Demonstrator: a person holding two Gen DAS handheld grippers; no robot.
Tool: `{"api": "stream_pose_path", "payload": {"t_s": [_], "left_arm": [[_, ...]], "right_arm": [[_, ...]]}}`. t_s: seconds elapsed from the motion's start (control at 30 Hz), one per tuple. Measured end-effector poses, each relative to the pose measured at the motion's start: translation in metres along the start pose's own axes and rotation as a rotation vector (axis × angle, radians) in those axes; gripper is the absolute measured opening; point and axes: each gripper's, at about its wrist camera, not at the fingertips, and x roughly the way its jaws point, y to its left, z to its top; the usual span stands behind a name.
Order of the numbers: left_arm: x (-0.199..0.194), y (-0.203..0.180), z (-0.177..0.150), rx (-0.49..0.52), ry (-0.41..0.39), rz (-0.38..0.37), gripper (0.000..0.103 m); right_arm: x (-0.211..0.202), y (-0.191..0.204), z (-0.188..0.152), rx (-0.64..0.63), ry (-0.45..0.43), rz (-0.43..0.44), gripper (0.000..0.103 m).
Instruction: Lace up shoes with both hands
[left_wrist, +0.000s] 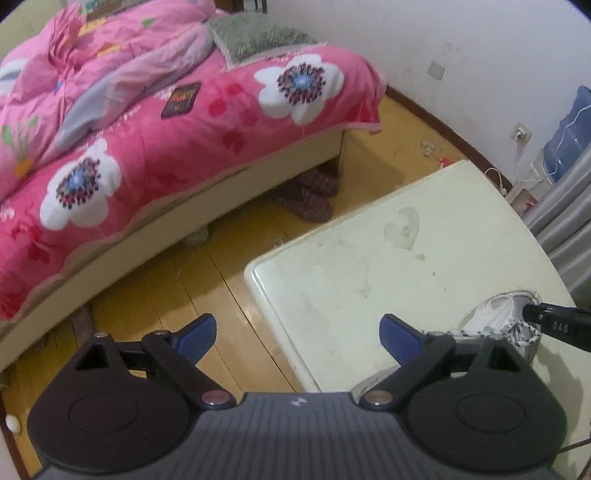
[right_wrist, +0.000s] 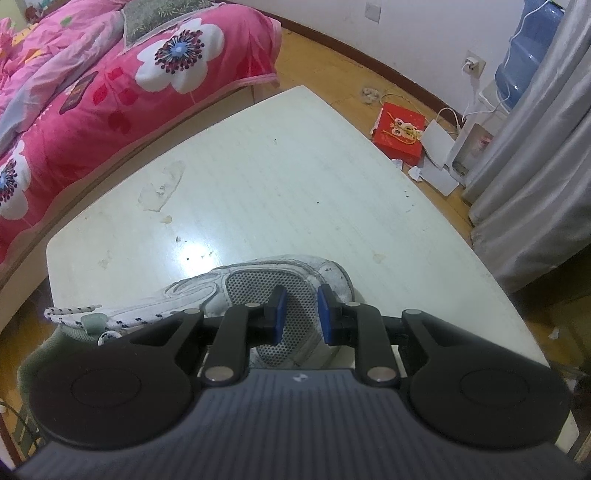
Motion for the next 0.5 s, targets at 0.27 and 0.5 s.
{"api": "stream_pose_path", "payload": {"t_s": [0.27,0.5], "left_arm": [[0.0077,0.0052,-0.0032,-0.010,0.039,0.091,0.096],[0.0098,0.0047,-0.0064,-0.031,0.060,0.063,0.096]], "right_arm": [[-0.0002,0.0072,-0.0020,-0.003,-0.003,-0.014,0.018],[-0.0005,0.0073,-0.0013,-0.016,0.000,-0.007,0.018]]}}
